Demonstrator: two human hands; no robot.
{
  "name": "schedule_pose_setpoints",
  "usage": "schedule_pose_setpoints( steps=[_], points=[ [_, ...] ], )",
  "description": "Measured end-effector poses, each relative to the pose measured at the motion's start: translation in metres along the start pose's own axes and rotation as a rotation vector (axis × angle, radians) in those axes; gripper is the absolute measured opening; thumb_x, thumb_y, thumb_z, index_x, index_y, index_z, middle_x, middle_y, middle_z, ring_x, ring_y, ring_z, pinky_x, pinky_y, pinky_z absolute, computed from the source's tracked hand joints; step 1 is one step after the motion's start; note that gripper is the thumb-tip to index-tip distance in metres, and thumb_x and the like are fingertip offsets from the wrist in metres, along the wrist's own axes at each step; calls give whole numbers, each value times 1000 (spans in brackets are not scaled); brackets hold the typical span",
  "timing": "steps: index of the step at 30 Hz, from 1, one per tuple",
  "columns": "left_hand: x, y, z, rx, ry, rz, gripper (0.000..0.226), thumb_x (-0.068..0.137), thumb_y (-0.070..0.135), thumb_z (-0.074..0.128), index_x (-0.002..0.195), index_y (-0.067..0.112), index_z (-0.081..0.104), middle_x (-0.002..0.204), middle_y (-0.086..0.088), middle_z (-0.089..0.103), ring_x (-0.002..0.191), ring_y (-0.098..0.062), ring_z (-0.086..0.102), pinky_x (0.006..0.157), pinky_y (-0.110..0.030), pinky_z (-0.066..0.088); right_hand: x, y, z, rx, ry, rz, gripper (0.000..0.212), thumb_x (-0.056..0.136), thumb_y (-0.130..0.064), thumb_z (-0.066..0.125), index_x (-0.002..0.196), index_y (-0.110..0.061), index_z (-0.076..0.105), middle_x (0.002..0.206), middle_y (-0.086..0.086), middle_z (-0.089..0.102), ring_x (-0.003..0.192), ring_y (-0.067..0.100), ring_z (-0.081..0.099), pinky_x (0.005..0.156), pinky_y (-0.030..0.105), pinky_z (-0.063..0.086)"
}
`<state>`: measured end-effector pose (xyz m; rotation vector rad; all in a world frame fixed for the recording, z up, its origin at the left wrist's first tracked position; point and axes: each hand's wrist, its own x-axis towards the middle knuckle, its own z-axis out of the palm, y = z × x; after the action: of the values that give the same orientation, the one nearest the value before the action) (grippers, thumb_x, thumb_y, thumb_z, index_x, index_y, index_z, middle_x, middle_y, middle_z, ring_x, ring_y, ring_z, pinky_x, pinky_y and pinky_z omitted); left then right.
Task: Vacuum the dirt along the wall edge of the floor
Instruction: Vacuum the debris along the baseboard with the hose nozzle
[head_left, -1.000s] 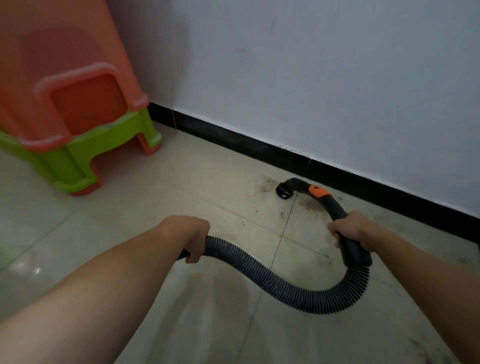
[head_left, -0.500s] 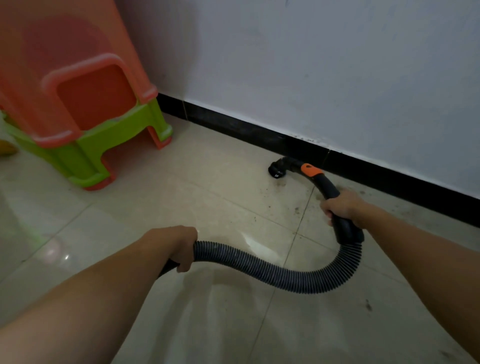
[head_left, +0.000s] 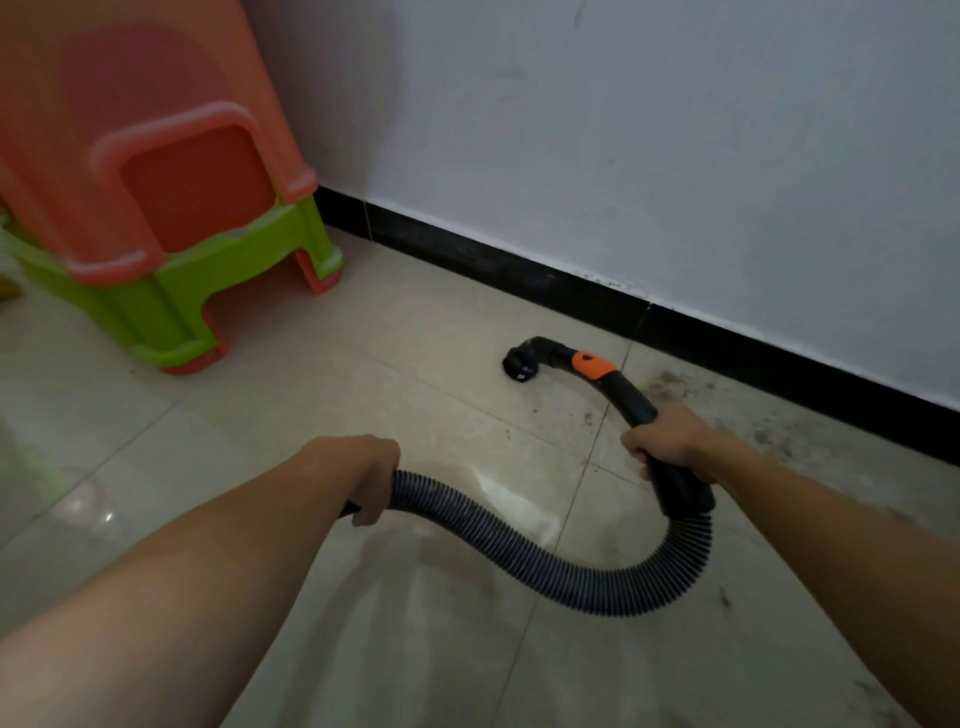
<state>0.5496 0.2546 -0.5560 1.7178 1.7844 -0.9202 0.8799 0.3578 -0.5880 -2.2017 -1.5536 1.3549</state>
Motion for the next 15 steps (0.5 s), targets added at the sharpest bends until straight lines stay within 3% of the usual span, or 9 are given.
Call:
schedule_pose_setpoints(
  steps=[6,10,15],
  points=[
    [2,23,-4,-61,35,116,45,66,20,80,104,15,56,102,-7,65,92,-25,65,83,-40,56,-8,10,-41,-126,123,63,30,69,2,68,98,5,58,75,21,69,48,26,68,48,31,55],
    [5,37,-7,-2,21,157,46,64,18,81,102,16,55,103,-7,65,92,-27,65,82,-41,56,-29,23,-48,-139,35,52,29,70,-1,69,97,5,60,62,15,68,52,27,68,56,35,58],
    [1,21,2,66,1,111,46,64,17,82,104,14,59,104,-8,67,92,-25,66,79,-38,56,-43,13,-16,-99,-40,-20,27,72,0,69,96,3,58,61,11,64,48,22,66,48,27,53]
  ],
)
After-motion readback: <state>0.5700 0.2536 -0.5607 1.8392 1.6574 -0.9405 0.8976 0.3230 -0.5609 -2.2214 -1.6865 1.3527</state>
